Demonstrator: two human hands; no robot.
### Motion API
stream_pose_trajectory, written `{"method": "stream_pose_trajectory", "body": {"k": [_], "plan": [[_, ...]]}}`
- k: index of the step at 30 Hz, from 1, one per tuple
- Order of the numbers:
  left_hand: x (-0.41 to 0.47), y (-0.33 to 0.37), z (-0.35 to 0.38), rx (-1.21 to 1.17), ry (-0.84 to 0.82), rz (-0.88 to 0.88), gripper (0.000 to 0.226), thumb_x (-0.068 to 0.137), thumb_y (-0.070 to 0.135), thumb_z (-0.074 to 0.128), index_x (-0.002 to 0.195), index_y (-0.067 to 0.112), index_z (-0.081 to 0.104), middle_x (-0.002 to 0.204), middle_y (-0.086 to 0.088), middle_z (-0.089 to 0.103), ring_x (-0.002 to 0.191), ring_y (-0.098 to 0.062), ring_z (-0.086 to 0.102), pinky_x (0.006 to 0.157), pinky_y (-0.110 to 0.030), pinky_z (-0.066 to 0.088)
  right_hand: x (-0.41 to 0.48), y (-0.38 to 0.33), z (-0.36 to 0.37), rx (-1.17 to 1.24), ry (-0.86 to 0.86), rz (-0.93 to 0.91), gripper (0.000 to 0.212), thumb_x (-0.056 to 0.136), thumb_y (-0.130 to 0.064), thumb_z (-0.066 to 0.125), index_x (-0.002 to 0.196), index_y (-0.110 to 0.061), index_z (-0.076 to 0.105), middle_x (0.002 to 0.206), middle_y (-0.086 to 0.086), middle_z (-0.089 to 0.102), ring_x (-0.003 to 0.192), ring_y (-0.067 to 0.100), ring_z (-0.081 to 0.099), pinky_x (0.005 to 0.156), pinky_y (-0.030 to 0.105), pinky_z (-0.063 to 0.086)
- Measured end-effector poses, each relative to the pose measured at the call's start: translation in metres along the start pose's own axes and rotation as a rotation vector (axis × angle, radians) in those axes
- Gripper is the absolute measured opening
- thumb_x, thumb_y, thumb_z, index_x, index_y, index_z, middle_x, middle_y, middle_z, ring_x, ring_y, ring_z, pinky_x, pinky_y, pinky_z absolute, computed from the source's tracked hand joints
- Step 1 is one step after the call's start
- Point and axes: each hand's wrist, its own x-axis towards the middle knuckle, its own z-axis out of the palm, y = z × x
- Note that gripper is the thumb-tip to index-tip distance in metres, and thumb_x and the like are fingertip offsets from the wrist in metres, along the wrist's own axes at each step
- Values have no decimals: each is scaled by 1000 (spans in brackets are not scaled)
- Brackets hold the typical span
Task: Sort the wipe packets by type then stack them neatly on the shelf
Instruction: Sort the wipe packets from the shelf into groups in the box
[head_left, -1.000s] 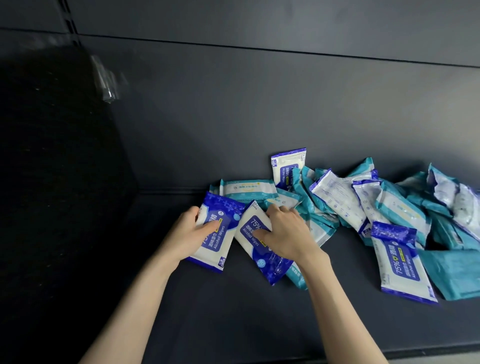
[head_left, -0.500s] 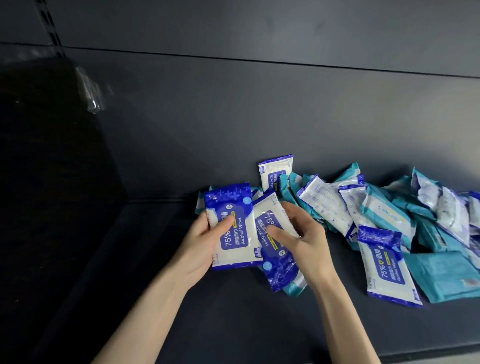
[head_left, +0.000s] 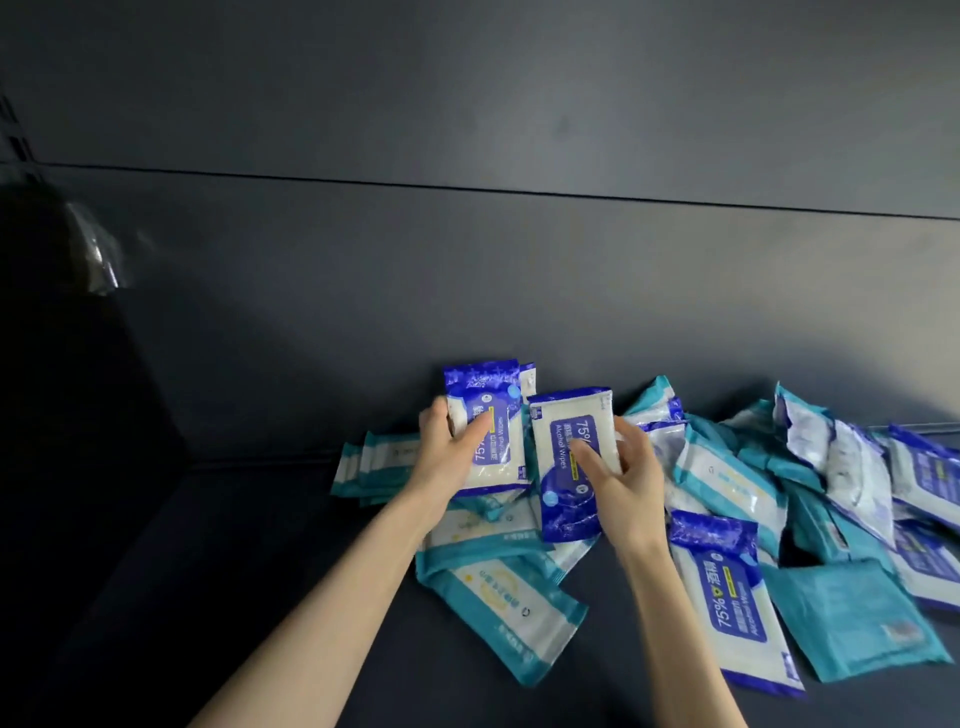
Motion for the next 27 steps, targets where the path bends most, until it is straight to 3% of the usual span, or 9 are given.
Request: {"method": "stream_pose_trajectory", "body": {"k": [5, 8, 12, 15, 20, 24, 27], "plan": [[12, -7, 16, 88, 68, 24, 23, 89, 22, 64, 101, 15, 45, 101, -1, 61, 79, -6, 63, 57, -13, 49, 6, 16, -1, -162, -8, -33, 16, 89, -22, 65, 105, -20, 61, 98, -5, 71, 90, 13, 68, 83, 48, 54], [14, -6, 17, 30, 68, 12, 29, 87, 18, 68, 106, 12, 47, 100, -2, 66, 81, -9, 66, 64, -23, 54, 5, 16, -1, -182, 14, -4, 24, 88, -28, 66, 108, -20, 57, 101, -7, 69, 91, 11, 67, 84, 47, 54], [6, 1, 14, 13, 110, 106, 15, 86, 15, 68, 93, 5, 60, 88, -7, 71, 79, -17, 69, 72, -40, 56, 3, 10, -1, -30, 36, 17, 23, 87, -18, 68, 108, -19, 57, 101, -3, 71, 93, 16, 69, 84, 48, 55], [-6, 19, 6, -57, 157, 219, 9, 87, 11, 65, 86, 12, 56, 79, 5, 69, 72, -7, 67, 63, -28, 55, -3, -7, -5, 145, 22, 27, 27, 88, -11, 66, 112, -17, 58, 98, -3, 73, 89, 17, 70, 75, 36, 59], [-47, 56, -8, -149, 111, 327, 15, 90, 11, 61, 102, 17, 55, 92, 7, 70, 81, -5, 68, 64, -18, 52, -32, -42, -14, 290, -48, 26, 26, 89, -11, 61, 115, -15, 57, 101, 2, 73, 88, 19, 71, 65, 27, 57], [-101, 66, -17, -134, -25, 259, 16, 86, 17, 64, 101, 17, 56, 91, 7, 72, 82, -8, 70, 65, -21, 55, -81, -57, -29, 307, -63, -1, 25, 91, -8, 58, 114, -21, 57, 98, -4, 73, 86, 12, 70, 63, 19, 53], [-148, 57, -23, -139, -158, 149, 31, 76, 29, 66, 101, 11, 63, 93, -1, 74, 88, -19, 70, 74, -33, 58, -133, -55, -44, 311, -38, 29, 25, 91, -8, 56, 112, -22, 58, 96, -6, 73, 85, 10, 69, 63, 18, 52]]}}
